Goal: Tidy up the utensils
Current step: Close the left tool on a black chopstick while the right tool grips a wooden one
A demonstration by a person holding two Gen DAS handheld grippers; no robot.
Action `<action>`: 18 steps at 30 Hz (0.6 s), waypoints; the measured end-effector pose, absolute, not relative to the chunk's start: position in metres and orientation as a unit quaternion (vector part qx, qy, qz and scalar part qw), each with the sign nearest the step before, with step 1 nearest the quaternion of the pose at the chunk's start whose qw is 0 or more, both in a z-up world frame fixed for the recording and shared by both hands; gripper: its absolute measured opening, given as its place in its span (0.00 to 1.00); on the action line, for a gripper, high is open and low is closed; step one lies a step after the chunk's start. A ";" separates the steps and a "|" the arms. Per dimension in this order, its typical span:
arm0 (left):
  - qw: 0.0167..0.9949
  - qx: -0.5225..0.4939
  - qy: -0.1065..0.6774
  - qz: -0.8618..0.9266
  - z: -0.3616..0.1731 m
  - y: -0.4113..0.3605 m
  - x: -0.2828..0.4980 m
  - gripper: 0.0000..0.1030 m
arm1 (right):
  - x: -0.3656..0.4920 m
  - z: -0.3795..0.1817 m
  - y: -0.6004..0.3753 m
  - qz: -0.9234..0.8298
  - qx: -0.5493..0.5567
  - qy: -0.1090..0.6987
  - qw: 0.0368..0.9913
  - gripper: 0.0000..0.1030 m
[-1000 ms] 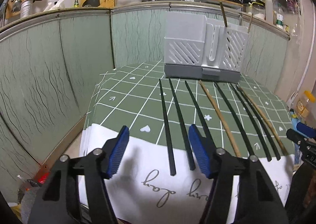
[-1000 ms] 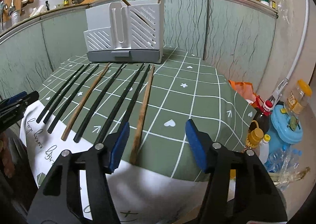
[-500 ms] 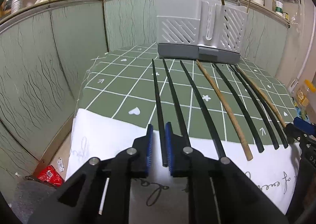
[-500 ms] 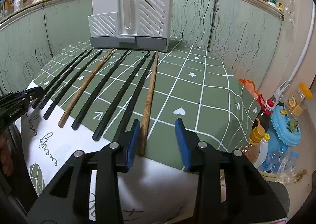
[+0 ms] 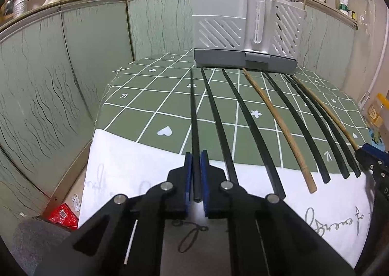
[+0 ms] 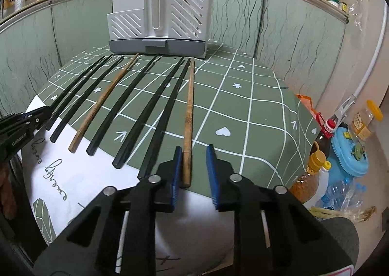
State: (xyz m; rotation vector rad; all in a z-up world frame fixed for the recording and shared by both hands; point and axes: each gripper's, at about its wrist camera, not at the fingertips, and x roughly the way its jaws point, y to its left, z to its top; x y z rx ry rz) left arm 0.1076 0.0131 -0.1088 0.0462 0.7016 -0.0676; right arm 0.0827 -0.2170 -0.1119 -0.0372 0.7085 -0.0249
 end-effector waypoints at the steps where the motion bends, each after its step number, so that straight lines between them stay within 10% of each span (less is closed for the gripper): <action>1: 0.938 0.020 0.344 -0.034 -0.109 0.014 0.107 0.08 | 0.083 -0.112 -0.218 -0.013 -0.016 0.347 0.938 0.12; 18: 0.943 -0.012 0.330 -0.045 -0.090 0.018 0.102 0.08 | 0.078 -0.093 -0.222 0.004 0.011 0.336 0.942 0.06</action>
